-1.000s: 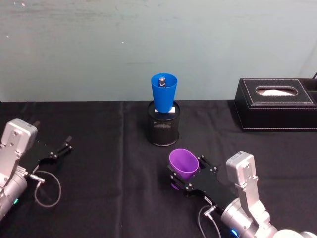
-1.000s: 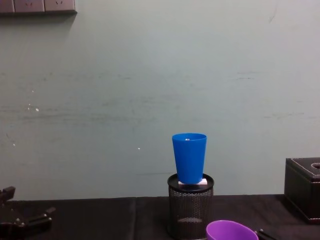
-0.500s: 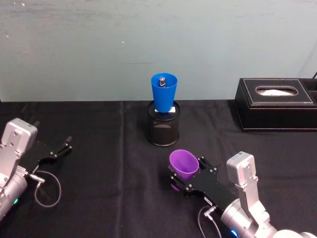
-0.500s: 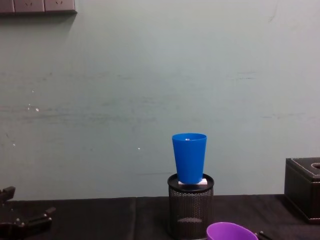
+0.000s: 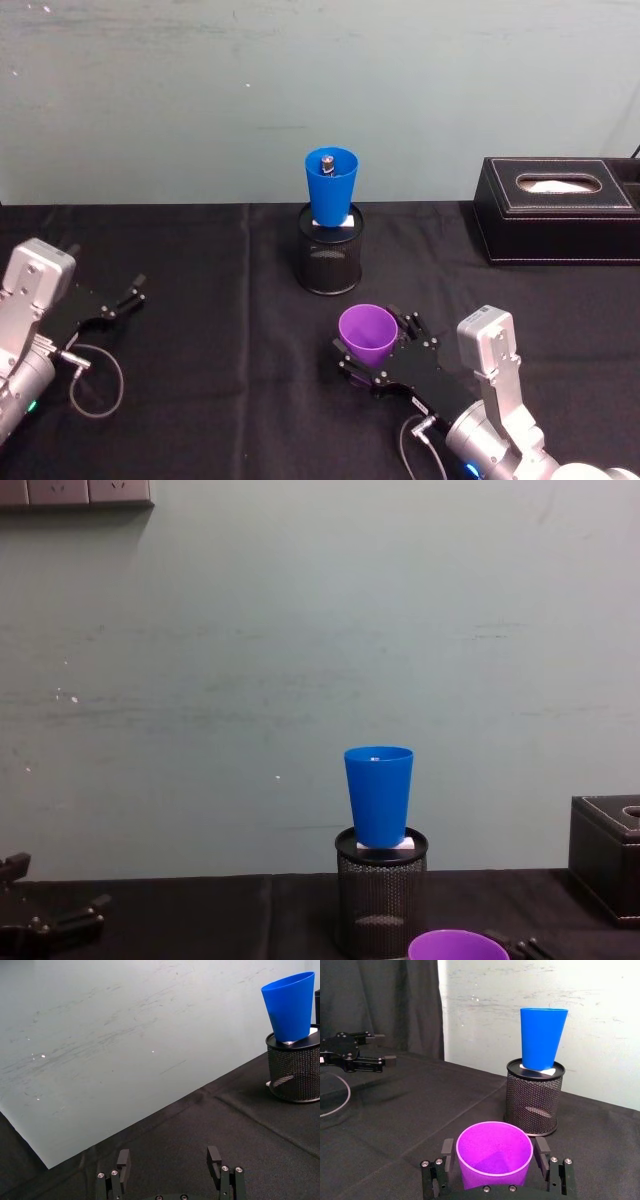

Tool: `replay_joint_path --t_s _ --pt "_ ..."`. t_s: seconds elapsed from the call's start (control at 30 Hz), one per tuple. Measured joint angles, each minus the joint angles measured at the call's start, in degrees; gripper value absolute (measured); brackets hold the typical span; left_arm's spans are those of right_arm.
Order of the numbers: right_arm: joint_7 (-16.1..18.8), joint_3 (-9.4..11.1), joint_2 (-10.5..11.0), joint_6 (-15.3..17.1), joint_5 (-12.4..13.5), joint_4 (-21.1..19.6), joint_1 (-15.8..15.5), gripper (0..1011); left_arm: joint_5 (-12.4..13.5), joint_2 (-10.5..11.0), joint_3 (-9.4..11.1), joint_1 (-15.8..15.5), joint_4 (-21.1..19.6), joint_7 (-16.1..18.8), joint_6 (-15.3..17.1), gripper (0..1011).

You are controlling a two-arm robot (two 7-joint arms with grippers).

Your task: Pick up one cup with a gripper and tap it against the other cup.

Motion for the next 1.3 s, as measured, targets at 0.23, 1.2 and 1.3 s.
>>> replay_joint_path --t_s 0.23,1.2,1.3 --pt "-0.41 -0.22 0.09 0.07 -1.04 -1.27 -0.04 1004 0.00 0.00 0.00 0.00 0.00 0.00 0.00 1000" --pt "-8.72 5.34 -1.08 3.00 -3.47 -13.80 -3.85 1004 0.00 0.00 0.00 0.00 0.00 0.00 0.00 1000" --pt "-11.96 6.99 -2.47 4.40 -4.89 -14.18 -4.81 1004 0.00 0.00 0.00 0.00 0.00 0.00 0.00 1000"
